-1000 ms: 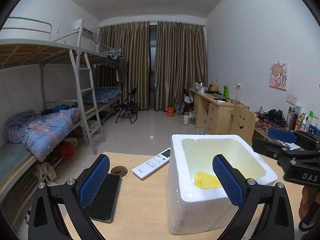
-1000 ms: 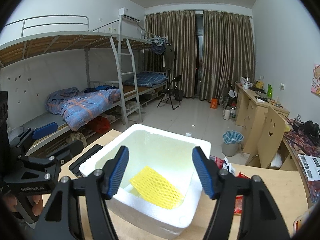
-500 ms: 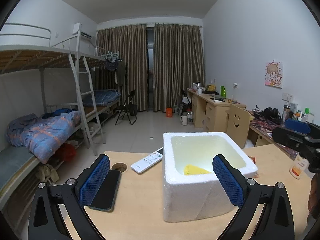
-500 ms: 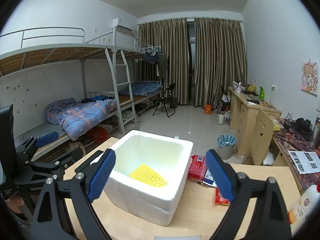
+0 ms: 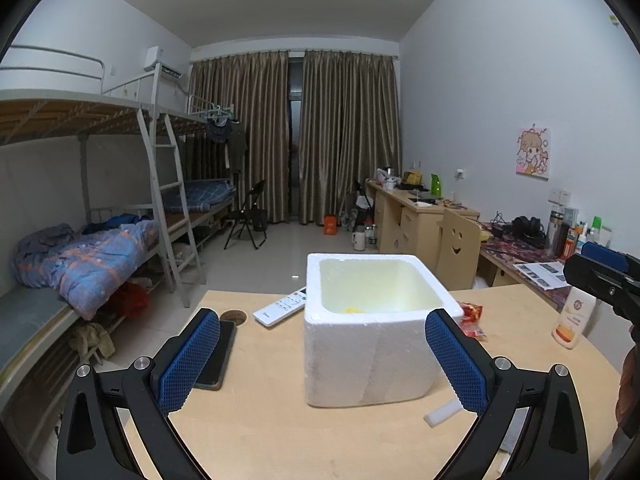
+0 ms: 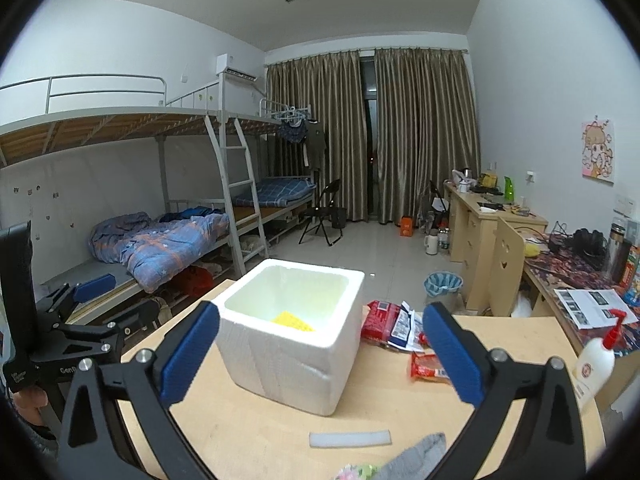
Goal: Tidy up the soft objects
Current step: 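Withdraw both grippers from the foam box back toward the table items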
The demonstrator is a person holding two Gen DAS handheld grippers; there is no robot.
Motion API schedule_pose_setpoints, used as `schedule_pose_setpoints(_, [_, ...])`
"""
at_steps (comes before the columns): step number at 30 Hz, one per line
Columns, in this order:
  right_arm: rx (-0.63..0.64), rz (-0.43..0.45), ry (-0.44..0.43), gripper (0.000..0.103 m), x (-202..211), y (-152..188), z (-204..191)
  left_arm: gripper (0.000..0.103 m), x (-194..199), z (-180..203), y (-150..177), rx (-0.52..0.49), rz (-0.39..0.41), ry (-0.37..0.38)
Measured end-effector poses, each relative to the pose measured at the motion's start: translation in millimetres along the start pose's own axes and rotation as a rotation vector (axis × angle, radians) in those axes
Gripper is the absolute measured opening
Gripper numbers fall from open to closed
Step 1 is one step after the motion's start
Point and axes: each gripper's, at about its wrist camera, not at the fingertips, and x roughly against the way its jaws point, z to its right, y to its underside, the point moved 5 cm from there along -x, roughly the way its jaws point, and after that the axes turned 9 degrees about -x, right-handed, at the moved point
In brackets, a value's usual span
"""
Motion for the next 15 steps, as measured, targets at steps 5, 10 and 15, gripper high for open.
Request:
schedule_pose_setpoints(5, [0.007, 0.020, 0.006, 0.103, 22.1, 8.6, 1.0, 0.103, 24.2, 10.7, 5.8, -0.006, 0.008, 0.010])
schedule_pose_setpoints(10, [-0.005, 0.042, 0.003, 0.103, 42.5, 17.1, 2.4, 0.103, 46.3, 19.9, 10.5, -0.009, 0.022, 0.023])
schedule_pose_setpoints(15, [-0.015, 0.076, 0.016, 0.103, 65.4, 27.2, 6.2, 0.103, 65.7, 30.2, 20.4, -0.009, 0.032, 0.047])
